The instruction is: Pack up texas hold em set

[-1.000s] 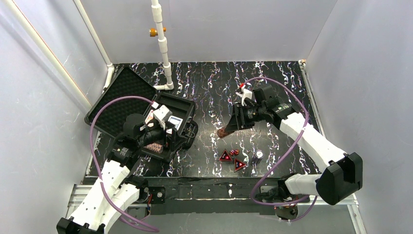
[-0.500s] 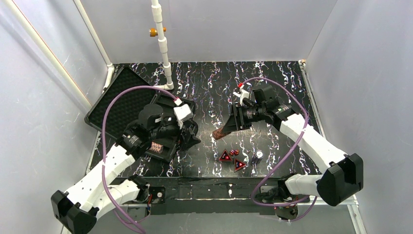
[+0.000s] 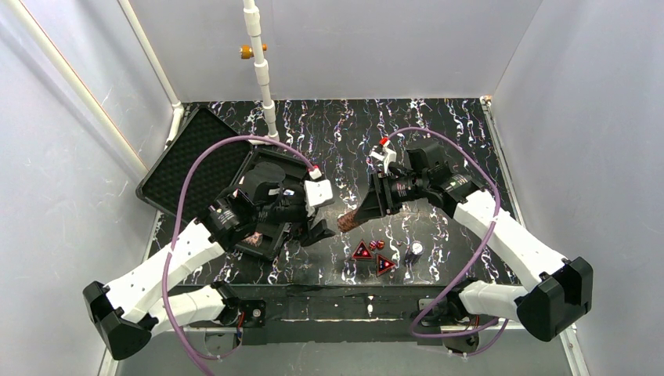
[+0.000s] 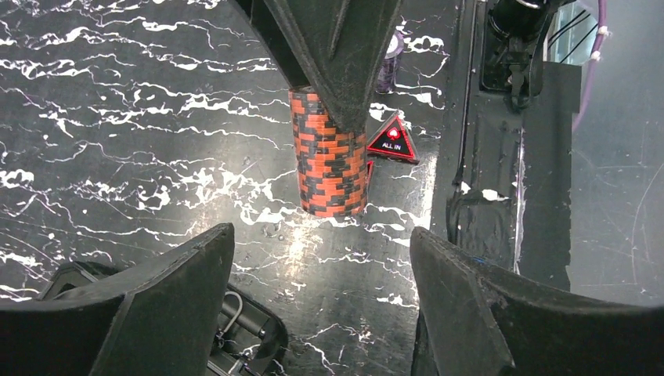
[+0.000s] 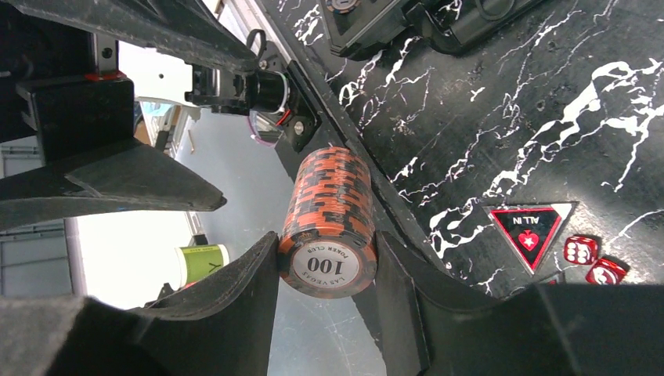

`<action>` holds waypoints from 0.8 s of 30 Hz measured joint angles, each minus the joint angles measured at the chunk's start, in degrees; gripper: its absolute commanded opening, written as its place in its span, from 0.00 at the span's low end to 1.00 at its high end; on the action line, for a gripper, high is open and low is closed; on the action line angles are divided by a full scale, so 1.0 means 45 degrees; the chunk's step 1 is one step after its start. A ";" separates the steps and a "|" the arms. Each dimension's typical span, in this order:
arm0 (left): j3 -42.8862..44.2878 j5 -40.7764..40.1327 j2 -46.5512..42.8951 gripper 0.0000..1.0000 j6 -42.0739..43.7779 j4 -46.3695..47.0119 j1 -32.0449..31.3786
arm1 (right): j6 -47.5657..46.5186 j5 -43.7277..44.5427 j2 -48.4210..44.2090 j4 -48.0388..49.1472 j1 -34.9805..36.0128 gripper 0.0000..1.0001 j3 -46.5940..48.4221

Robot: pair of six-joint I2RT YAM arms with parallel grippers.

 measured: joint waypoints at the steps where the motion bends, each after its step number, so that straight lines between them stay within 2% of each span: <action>1: 0.0015 -0.0102 0.0000 0.80 0.0102 -0.0029 -0.0097 | 0.0073 -0.0068 -0.0024 0.0034 0.0015 0.01 -0.0005; 4: 0.0112 -0.0471 0.0019 0.78 0.0408 -0.0092 -0.0413 | 0.0287 -0.0248 -0.0029 0.0335 0.0039 0.01 -0.0102; 9: 0.0447 -0.0913 0.0432 0.69 0.0593 -0.0083 -0.0777 | 0.0729 -0.0296 -0.0029 0.0714 0.0185 0.01 -0.0340; 18: 0.0559 -0.1350 0.1647 0.69 0.0253 0.0078 -0.1273 | 0.1180 -0.0219 -0.0126 0.1127 0.0491 0.01 -0.0408; 24: 0.0554 -0.1409 0.1865 0.56 -0.0126 0.0753 -0.1360 | 0.1535 -0.0005 -0.0325 0.1481 0.0583 0.01 -0.0418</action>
